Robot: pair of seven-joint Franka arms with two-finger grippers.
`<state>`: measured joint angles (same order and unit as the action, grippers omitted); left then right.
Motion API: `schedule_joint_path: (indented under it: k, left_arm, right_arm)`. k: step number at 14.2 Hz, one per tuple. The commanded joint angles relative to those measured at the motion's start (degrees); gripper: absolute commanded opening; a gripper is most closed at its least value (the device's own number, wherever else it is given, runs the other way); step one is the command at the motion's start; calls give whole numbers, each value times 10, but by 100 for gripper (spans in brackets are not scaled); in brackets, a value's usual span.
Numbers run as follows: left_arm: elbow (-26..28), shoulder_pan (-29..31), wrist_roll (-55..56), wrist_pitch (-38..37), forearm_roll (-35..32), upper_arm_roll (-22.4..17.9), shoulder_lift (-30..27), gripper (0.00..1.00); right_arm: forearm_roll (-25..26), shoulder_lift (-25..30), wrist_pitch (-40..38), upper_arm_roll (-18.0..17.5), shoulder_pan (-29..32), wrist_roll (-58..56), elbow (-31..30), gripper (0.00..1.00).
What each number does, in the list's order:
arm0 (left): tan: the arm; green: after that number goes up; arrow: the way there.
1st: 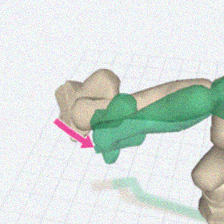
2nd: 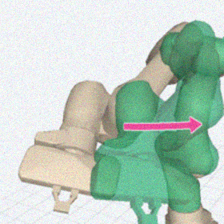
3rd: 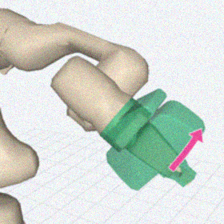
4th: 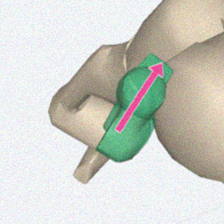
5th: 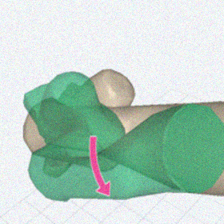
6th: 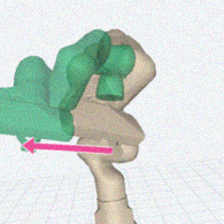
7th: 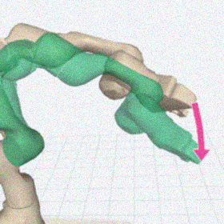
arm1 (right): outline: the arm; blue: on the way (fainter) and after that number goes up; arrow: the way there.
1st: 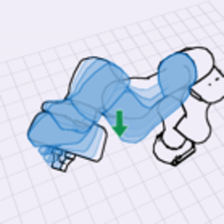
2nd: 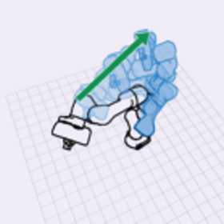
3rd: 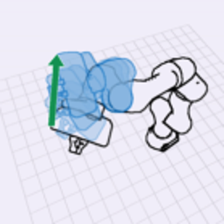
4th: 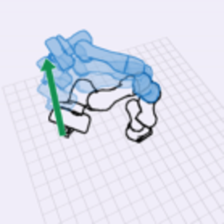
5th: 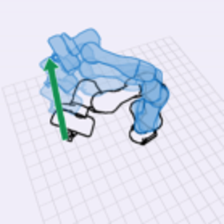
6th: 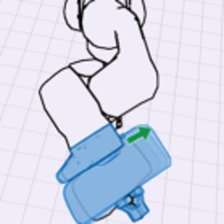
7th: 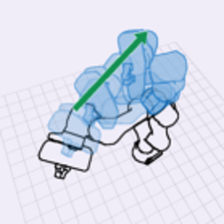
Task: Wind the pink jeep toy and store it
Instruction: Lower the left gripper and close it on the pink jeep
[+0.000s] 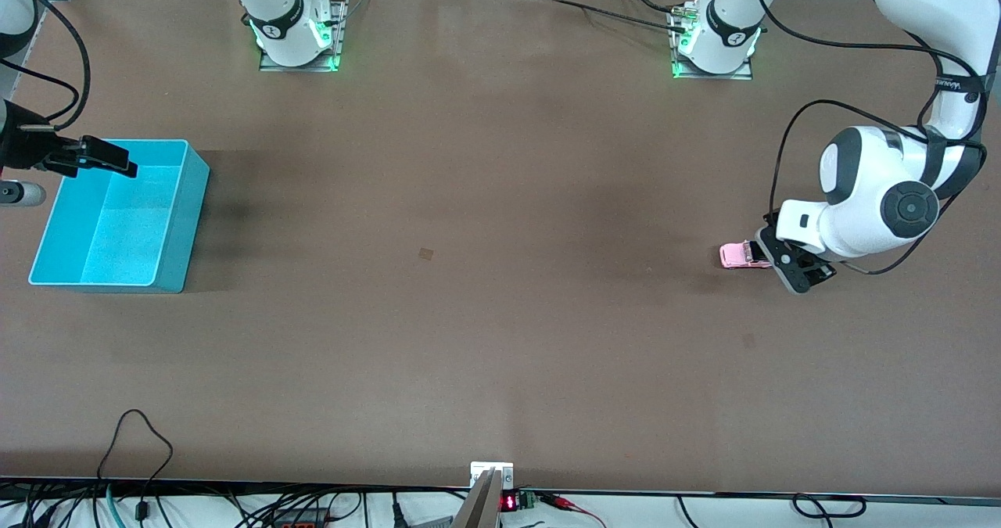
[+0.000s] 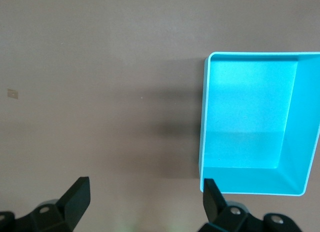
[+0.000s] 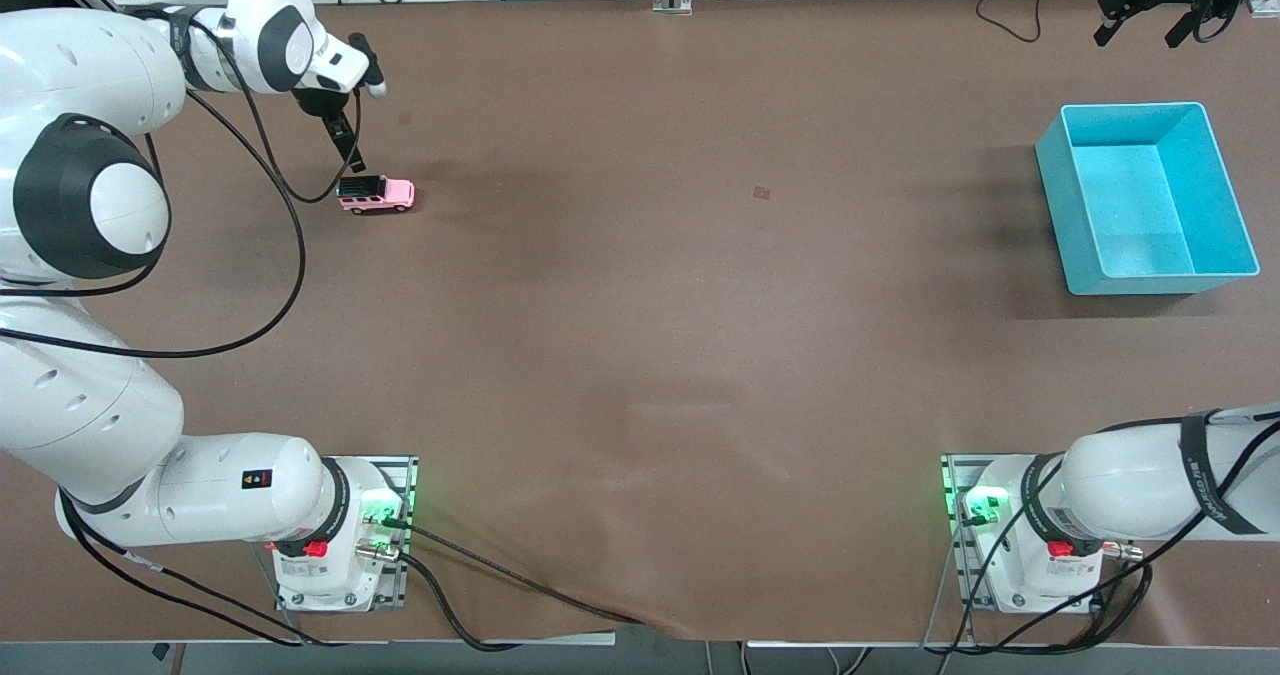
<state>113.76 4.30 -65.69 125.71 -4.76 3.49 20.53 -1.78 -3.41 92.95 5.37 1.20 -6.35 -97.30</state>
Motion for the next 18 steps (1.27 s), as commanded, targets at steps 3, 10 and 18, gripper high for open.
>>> schedule_joint_path:
  k: [3, 10, 18]
  left_arm:
    - [49, 7, -144, 47, -8, 1, -1, 100]
    - [88, 22, -247, 141, -7, 1, 5, 100]
    - [119, 30, -248, 192, -8, 1, 16, 95]
  right_arm:
    - [1, -1, -25, -5, -1, 2, 11, 100]
    - [3, -5, -28, -5, -1, 0, 10, 100]
    - [3, -5, -37, -6, -2, 1, 11, 100]
